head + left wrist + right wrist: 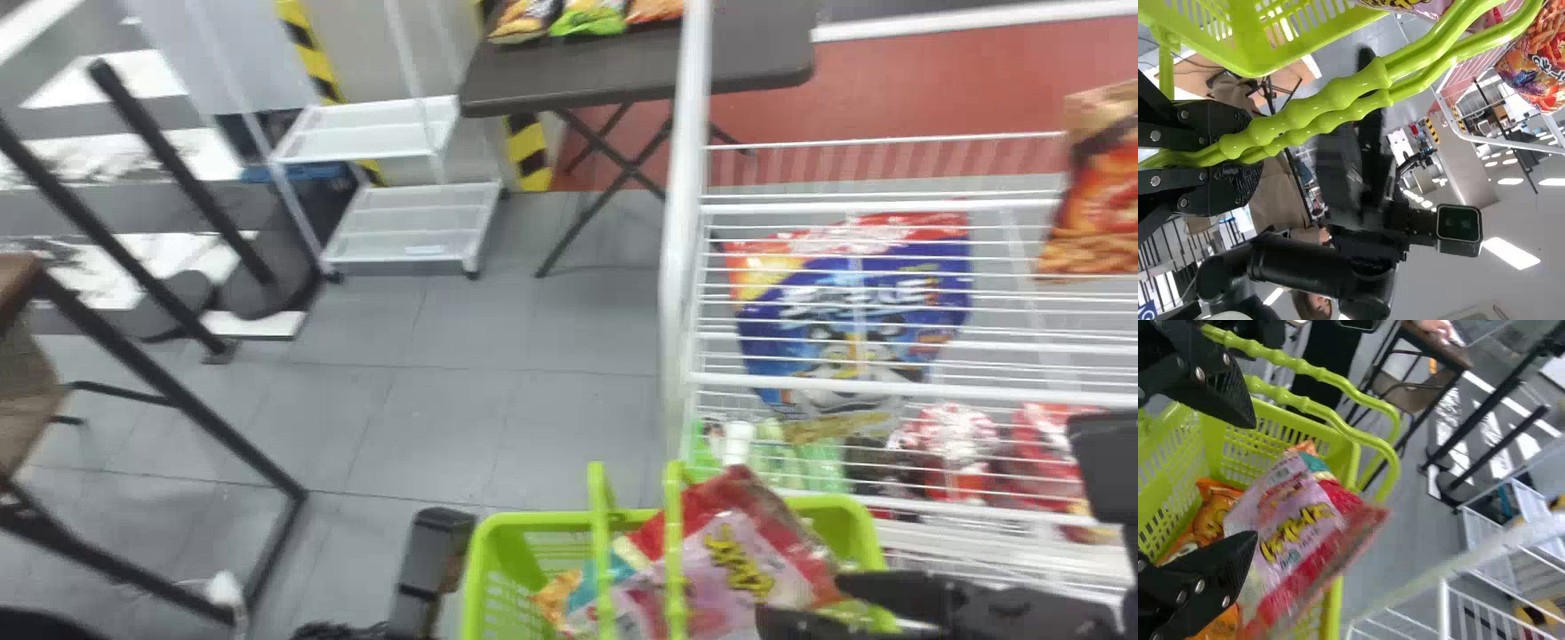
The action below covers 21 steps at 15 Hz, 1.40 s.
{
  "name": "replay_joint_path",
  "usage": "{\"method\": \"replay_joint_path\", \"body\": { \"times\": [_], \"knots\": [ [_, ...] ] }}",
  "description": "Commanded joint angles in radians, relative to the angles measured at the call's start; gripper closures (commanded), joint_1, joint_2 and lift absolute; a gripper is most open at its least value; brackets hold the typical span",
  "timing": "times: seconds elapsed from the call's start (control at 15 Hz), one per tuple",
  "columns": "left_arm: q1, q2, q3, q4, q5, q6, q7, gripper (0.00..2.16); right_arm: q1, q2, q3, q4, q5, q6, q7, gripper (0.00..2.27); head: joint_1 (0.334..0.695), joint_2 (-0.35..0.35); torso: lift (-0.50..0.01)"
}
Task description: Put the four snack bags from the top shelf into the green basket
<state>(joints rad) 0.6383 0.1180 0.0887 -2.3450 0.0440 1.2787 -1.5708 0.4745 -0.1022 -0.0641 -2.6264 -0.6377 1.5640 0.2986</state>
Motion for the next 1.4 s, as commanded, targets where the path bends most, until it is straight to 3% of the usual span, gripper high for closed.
{"method": "replay_joint_path", "body": {
  "times": [0.0, 0.13, 0.2, 0.4, 0.67, 1.13, 1.2, 1.33],
  "knots": [
    [0.0, 0.0, 0.003, 0.003, 0.002, 0.0, -0.01, 2.15, 0.001, 0.024, -0.189, -0.04, -0.016, 0.008, 0.008, 0.06, 0.695, 0.096, 0.0],
    [0.0, -0.001, 0.003, 0.006, 0.007, -0.003, -0.01, 2.15, -0.039, 0.036, -0.286, -0.024, 0.085, 0.008, 0.007, 0.06, 0.695, -0.052, 0.0],
    [0.003, 0.0, 0.009, 0.01, 0.028, -0.025, -0.01, 2.15, -0.06, 0.036, -0.286, 0.003, 0.174, 0.008, 0.007, 0.06, 0.695, -0.192, 0.0],
    [0.003, 0.002, 0.042, 0.029, 0.106, -0.052, -0.01, 2.15, -0.159, 0.036, -0.287, 0.177, 0.383, -0.071, 0.002, 0.06, 0.695, -0.35, 0.0],
    [0.006, 0.0, 0.045, 0.03, 0.106, -0.052, -0.01, 2.15, -0.376, 0.035, -0.287, 0.54, 0.561, -0.574, 0.0, 0.06, 0.695, -0.35, 0.0],
    [0.012, 0.0, 0.049, 0.033, 0.102, -0.052, -0.01, 2.15, -0.659, 0.033, -0.273, 1.028, 0.684, -0.96, 0.008, 0.08, 0.695, -0.35, 0.0],
    [0.012, -0.001, 0.049, 0.035, 0.102, -0.052, -0.01, 2.15, -0.675, 0.033, -0.266, 1.071, 0.698, -1.012, 0.008, 0.1, 0.695, -0.35, 0.0],
    [0.012, -0.001, 0.052, 0.041, 0.102, -0.052, -0.01, 2.15, -0.698, 0.032, -0.26, 1.114, 0.711, -1.019, 0.017, 0.38, 0.695, -0.35, 0.0]
  ]
}}
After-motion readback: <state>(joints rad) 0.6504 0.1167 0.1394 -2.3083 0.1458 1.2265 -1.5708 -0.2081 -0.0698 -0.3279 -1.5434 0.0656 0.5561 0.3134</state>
